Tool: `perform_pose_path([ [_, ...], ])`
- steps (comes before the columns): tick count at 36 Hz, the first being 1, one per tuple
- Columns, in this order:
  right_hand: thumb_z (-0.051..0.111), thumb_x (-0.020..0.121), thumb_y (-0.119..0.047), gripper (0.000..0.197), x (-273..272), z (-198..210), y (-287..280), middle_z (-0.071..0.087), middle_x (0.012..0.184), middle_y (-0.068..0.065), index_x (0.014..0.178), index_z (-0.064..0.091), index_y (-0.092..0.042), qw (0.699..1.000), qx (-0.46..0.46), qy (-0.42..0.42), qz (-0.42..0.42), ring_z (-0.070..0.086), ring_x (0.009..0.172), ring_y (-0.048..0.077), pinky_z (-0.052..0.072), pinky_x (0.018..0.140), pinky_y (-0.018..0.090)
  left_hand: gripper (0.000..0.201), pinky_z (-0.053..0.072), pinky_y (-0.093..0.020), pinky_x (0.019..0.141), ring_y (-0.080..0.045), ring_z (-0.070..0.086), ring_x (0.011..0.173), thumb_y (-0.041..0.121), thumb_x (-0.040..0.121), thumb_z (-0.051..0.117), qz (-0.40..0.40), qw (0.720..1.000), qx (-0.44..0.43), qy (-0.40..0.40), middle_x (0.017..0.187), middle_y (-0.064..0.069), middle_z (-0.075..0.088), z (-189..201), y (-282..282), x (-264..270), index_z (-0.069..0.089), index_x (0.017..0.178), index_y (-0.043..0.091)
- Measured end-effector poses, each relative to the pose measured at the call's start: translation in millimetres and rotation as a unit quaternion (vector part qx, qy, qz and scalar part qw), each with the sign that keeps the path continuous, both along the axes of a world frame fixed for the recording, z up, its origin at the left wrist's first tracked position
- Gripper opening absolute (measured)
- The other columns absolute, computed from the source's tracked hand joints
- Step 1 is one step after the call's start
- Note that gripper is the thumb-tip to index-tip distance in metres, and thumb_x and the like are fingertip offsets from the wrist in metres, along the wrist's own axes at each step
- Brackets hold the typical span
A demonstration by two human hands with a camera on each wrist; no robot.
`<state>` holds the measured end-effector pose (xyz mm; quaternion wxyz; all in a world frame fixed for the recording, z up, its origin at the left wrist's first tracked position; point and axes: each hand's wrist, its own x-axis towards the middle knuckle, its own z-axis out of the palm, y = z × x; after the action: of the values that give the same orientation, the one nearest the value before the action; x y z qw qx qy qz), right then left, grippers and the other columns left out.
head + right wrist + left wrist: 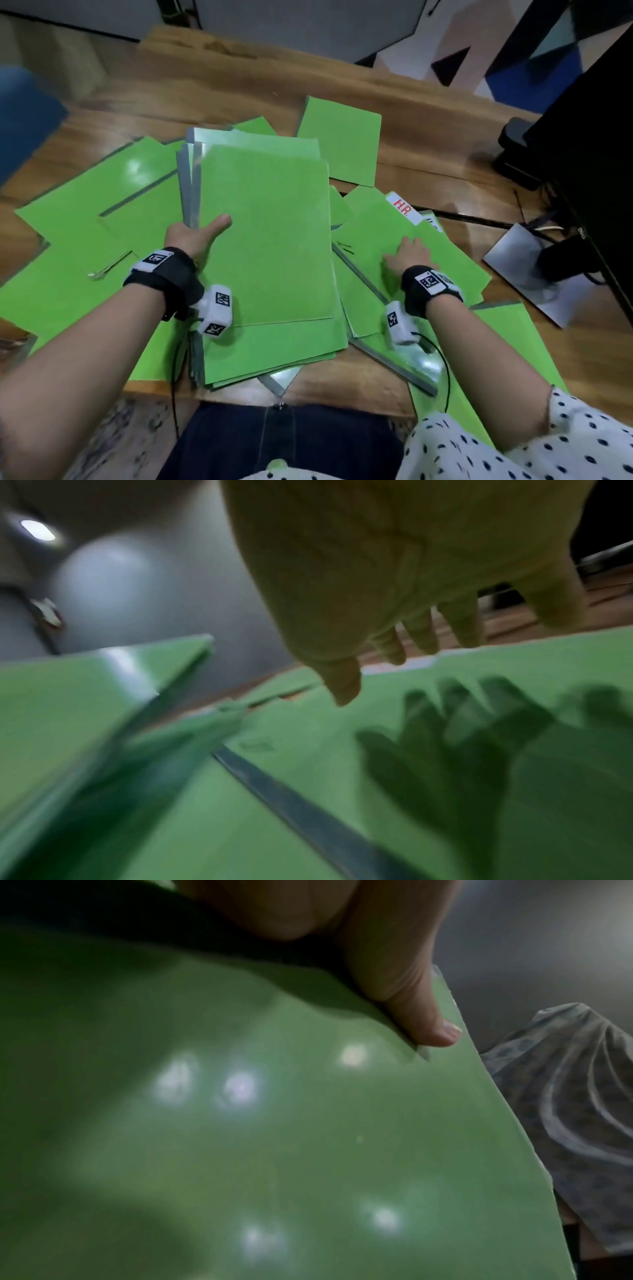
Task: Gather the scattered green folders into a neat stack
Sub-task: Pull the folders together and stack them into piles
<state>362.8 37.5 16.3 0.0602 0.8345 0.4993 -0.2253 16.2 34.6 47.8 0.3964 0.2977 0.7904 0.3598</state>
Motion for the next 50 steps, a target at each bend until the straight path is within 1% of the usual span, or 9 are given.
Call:
perform_pose_path([
  [7, 0.04, 0.096, -0.048, 0.075, -18, -31, -32, -0.014, 0.161, -0.001, 0.154, -0.002, -0.023, 0.994, -0.097, 0.028, 0.029, -0.005, 0.149, 0.028, 0.01, 0.111, 0.069, 0.084, 0.053, -0.042, 0.072, -0.022, 0.047, 0.07, 0.053, 0.07, 0.076, 0.015, 1.0, -0.017, -0.016, 0.077, -0.006, 0.052, -1, 3, -5, 0.051, 0.124, -0.006],
  [15, 0.062, 0.085, -0.041, 0.067, -29, -14, -10, 0.035, 0.148, 0.01, 0.142, 0.035, -0.017, 0.993, -0.08, -0.018, 0.086, 0.036, 0.135, 0.03, 0.022, 0.111, 0.059, 0.09, 0.048, -0.05, 0.092, -0.035, 0.061, 0.104, 0.056, 0.065, 0.078, 0.026, 1.0, -0.004, -0.015, 0.119, -0.022, 0.061, 14, 14, -6, 0.051, 0.125, -0.004],
  [20, 0.077, 0.068, -0.057, 0.097, 15, -8, 19, 0.041, 0.145, 0.011, 0.143, 0.032, -0.013, 0.998, -0.029, -0.052, 0.009, 0.039, 0.134, 0.028, 0.026, 0.111, 0.057, 0.087, 0.05, -0.04, 0.073, -0.022, 0.047, 0.068, 0.055, 0.067, 0.077, 0.016, 1.0, 0.001, -0.021, 0.072, -0.003, 0.048, 11, 13, -7, 0.05, 0.123, -0.006],
  [25, 0.078, 0.056, -0.066, 0.123, 39, -15, 19, 0.032, 0.151, 0.012, 0.148, 0.02, -0.009, 0.997, -0.057, -0.058, 0.003, 0.033, 0.139, 0.029, 0.025, 0.113, 0.057, 0.076, 0.036, -0.026, 0.049, -0.017, 0.04, 0.057, 0.051, 0.071, 0.076, 0.0, 1.0, 0.011, -0.003, 0.068, -0.001, 0.044, 9, 10, -9, 0.053, 0.117, -0.004],
  [33, 0.08, 0.043, -0.072, 0.135, 42, -25, 16, 0.033, 0.149, 0.018, 0.145, 0.023, -0.004, 0.995, -0.069, -0.056, -0.038, 0.029, 0.139, 0.035, 0.03, 0.112, 0.05, 0.059, 0.032, -0.025, 0.046, -0.016, 0.038, 0.055, 0.049, 0.071, 0.077, -0.007, 1.0, 0.005, 0.009, 0.067, -0.001, 0.043, 9, 13, -10, 0.052, 0.102, 0.005],
  [39, 0.083, 0.054, -0.062, 0.112, 35, -18, 12, 0.008, 0.158, 0.02, 0.138, 0.041, -0.001, 0.992, -0.094, -0.024, -0.079, 0.036, 0.134, 0.04, 0.042, 0.1, 0.05, 0.075, 0.033, -0.025, 0.047, -0.015, 0.039, 0.056, 0.049, 0.072, 0.076, -0.011, 1.0, 0.017, 0.014, 0.067, 0.0, 0.043, 15, 14, -6, 0.054, 0.117, -0.007],
  [42, 0.086, 0.048, -0.056, 0.09, 33, -3, 8, 0.048, 0.134, 0.022, 0.114, 0.056, -0.003, 0.996, -0.066, 0.018, -0.054, 0.057, 0.065, 0.023, 0.044, 0.051, 0.028, 0.077, 0.035, -0.025, 0.049, -0.015, 0.042, 0.059, 0.05, 0.071, 0.076, -0.026, 0.999, 0.015, 0.012, 0.069, 0.0, 0.045, 16, 18, -6, 0.054, 0.118, -0.006],
  [44, 0.085, 0.053, -0.053, 0.068, 41, 7, 7, 0.061, 0.094, 0.013, 0.093, 0.056, -0.007, 0.997, -0.004, 0.055, -0.046, 0.055, 0.065, 0.021, 0.042, 0.054, 0.027, 0.08, 0.039, -0.025, 0.052, -0.019, 0.046, 0.066, 0.051, 0.071, 0.076, -0.037, 0.999, 0.013, 0.004, 0.07, -0.001, 0.047, 18, 20, -5, 0.052, 0.121, -0.007],
  [50, 0.082, 0.072, -0.033, 0.042, 67, 32, -13, 0.069, 0.11, 0.013, 0.103, 0.065, -0.012, 0.918, 0.238, 0.216, -0.231, 0.063, 0.086, 0.024, 0.048, 0.078, 0.029, 0.087, 0.049, -0.038, 0.077, -0.023, 0.048, 0.084, 0.054, 0.07, 0.075, -0.049, 0.999, 0.013, -0.008, 0.09, -0.009, 0.052, 23, 23, -3, 0.048, 0.127, -0.006],
])
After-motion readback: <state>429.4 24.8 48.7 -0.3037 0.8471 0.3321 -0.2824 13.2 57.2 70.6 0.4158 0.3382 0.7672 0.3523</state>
